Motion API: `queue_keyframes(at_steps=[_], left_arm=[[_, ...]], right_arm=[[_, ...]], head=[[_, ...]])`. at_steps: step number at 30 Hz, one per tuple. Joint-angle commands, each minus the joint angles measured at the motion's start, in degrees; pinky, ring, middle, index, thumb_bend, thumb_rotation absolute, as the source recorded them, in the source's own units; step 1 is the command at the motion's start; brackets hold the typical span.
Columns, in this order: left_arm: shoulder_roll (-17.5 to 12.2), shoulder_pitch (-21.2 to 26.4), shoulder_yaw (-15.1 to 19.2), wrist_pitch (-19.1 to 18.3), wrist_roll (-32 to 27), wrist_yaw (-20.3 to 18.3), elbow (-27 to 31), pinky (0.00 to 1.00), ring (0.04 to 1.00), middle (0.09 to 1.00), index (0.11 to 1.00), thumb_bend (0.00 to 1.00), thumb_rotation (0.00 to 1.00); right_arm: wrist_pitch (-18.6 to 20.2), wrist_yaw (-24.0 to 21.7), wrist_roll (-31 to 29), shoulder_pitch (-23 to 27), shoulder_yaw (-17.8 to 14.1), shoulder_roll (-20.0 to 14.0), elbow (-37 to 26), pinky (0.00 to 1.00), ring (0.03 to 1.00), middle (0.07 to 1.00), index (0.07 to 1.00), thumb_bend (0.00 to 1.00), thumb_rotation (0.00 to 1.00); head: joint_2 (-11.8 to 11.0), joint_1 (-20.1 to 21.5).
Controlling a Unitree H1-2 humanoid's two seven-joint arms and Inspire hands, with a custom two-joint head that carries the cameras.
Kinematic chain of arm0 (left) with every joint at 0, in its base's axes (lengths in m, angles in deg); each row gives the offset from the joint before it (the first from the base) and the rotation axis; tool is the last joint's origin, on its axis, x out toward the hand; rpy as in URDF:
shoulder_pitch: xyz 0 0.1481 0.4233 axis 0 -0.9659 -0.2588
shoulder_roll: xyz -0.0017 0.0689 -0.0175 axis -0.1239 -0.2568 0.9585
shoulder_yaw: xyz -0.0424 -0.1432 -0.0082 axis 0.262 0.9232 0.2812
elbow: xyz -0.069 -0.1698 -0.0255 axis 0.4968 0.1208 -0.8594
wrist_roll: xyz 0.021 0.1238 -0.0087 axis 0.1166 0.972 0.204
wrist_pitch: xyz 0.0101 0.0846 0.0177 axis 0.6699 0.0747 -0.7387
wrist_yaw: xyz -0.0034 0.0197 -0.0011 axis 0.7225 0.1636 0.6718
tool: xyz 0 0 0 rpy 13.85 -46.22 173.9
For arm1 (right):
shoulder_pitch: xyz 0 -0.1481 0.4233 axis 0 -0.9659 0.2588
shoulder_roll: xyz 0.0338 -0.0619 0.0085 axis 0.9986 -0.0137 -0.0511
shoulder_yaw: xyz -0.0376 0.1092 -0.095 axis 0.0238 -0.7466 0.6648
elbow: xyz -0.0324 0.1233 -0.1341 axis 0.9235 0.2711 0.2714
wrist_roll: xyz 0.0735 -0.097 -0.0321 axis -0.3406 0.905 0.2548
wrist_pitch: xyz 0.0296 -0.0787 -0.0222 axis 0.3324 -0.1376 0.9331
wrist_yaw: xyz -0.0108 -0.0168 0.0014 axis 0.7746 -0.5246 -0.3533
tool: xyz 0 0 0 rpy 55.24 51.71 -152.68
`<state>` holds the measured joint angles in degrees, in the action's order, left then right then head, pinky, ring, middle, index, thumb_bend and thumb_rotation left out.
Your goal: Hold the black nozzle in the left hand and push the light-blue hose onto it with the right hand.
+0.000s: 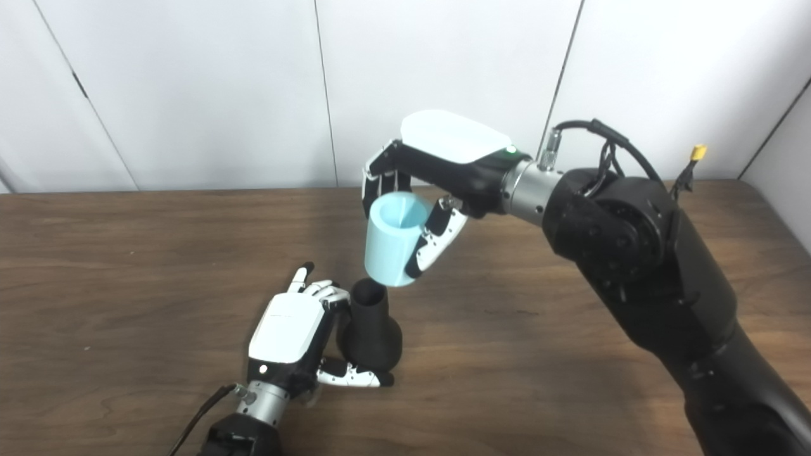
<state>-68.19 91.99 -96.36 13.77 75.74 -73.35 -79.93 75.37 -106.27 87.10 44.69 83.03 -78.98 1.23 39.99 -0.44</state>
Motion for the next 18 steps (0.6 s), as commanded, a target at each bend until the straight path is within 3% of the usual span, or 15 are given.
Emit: queue_keyframes(at_steps=[1,6,7,8,10,13,16,18], left_arm=[[0.37,-0.51,-1.24,-0.23,0.82,-2.13,-1.34,1.0,0.807,0.695,0.483,0.52,0.05],[0.32,-0.51,-1.36,-0.3,0.84,-2.25,-1.13,1.0,0.806,0.697,0.483,0.52,0.05],[0.3,-0.5,-1.37,-0.34,0.85,-2.31,-1.09,1.0,0.806,0.696,0.483,0.52,0.05],[0.3,-0.51,-1.38,-0.38,0.85,-2.38,-1.04,1.0,0.806,0.696,0.483,0.52,0.05],[0.27,-0.51,-1.39,-0.41,0.81,-2.45,-1.0,1.0,0.807,0.697,0.483,0.52,0.05],[0.3,-0.53,-1.39,-0.38,0.7,-2.39,-0.93,1.0,0.807,0.695,0.483,0.52,0.05],[0.37,-0.57,-1.46,-0.5,0.87,-2.47,-0.61,1.0,0.805,0.695,0.483,0.52,0.05],[0.4,-0.58,-1.51,-0.56,0.95,-2.51,-0.51,1.0,0.803,0.695,0.483,0.52,0.05]], right_arm=[[0.8,-0.26,0.83,1.92,-0.51,-0.21,-2.08,0.83,0.469,0.463,0.488,0.52,0.0],[0.29,-0.43,0.89,1.52,-0.16,-0.05,-1.81,0.9,0.471,0.463,0.487,0.52,0.0],[0.14,-0.41,0.37,1.41,-0.25,0.08,-1.68,0.87,0.466,0.463,0.489,0.52,0.0],[-0.06,-0.33,-0.03,1.34,-0.32,0.21,-1.57,0.76,0.455,0.466,0.49,0.52,0.0],[-0.76,0.07,-0.61,1.28,-0.43,0.44,-1.26,0.7,0.446,0.467,0.491,0.52,0.0],[-0.87,0.29,-0.89,1.42,-0.51,0.84,-0.9,0.48,0.415,0.484,0.491,0.52,0.0],[-1.34,0.56,-0.76,1.54,-0.57,1.24,-0.68,0.43,0.407,0.496,0.487,0.52,0.0],[-1.75,0.7,-0.8,1.59,-0.65,1.47,-0.47,0.45,0.406,0.498,0.486,0.52,0.0]], head=[[0.19,-0.03],[0.41,0.01],[0.52,0.0],[0.52,0.0],[0.52,0.0],[0.98,-0.02],[1.19,-0.06],[1.27,-0.11]])
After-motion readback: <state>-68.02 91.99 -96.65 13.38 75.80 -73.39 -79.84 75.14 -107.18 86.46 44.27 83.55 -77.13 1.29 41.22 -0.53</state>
